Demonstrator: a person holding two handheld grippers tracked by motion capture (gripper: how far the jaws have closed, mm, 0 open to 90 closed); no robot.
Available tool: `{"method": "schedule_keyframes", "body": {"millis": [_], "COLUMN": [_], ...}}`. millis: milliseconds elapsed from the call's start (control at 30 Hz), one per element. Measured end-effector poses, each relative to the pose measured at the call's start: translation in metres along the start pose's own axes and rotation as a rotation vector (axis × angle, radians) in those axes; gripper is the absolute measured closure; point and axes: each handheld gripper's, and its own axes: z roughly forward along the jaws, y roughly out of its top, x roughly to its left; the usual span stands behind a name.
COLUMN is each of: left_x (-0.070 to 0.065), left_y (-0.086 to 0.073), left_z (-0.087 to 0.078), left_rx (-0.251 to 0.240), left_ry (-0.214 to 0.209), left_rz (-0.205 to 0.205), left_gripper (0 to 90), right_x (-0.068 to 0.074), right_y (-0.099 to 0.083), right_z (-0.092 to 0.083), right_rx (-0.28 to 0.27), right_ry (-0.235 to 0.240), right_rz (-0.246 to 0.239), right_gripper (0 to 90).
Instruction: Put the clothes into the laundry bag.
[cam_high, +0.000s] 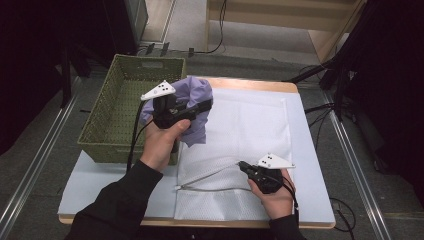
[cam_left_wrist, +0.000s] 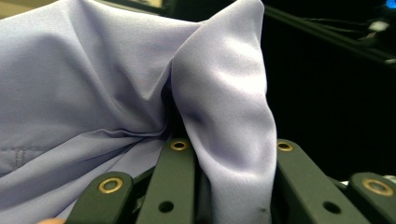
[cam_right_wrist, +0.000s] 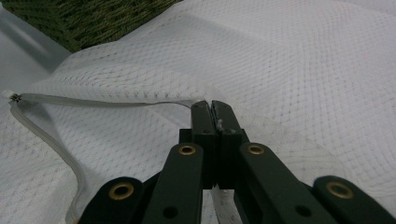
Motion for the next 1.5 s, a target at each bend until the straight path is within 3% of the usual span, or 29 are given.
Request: {"method": "schedule_keyframes", "body": {"millis": [67, 167, 367, 467, 767, 1067, 1200, 1267, 1500], "left_x": [-0.006, -0.015, -0.026, -0.032, -0.031, -0.035, -0.038, -0.039, -0.036], "left_y": [0.001, 0.002, -0.006, -0.011, -0.031, -0.054, -0.074, -0.085, -0.133], "left_z": [0.000, 0.003, 0.009, 0.011, 0.004, -0.015, -0.024, -0.026, -0.041], "left_rx": [-0.016, -0.016, 0.003, 0.015, 0.026, 0.018, 0.018, 0.045, 0.122], "left_ry": [-0.042, -0.067, -0.146, -0.136, -0.142, -0.170, -0.188, -0.185, -0.192], "left_rz": [-0.003, 0.010, -0.017, 0.011, -0.006, -0.023, -0.045, -0.035, -0.072], "left_gripper": [79.8, 79.6, 79.4, 79.4, 79.2, 79.0, 78.9, 78.8, 78.2], "right_x": [-0.001, -0.001, -0.002, -0.004, -0.005, -0.009, -0.012, -0.014, -0.020], "right_y": [0.000, 0.001, 0.001, 0.001, 0.001, 0.002, 0.005, 0.006, 0.010], "right_z": [-0.001, -0.001, -0.003, -0.004, -0.005, -0.003, -0.002, 0.000, 0.005], "right_rx": [-0.003, -0.004, -0.010, -0.014, -0.014, -0.016, -0.014, -0.017, -0.005], "right_ry": [0.004, -0.001, -0.003, -0.005, -0.005, -0.013, -0.020, -0.024, -0.033], "right_rz": [0.003, 0.004, 0.010, 0.015, 0.019, 0.027, 0.032, 0.036, 0.041], "right_gripper": [90.0, 90.0, 90.0, 90.0, 90.0, 90.0, 90.0, 90.0, 90.0]}}
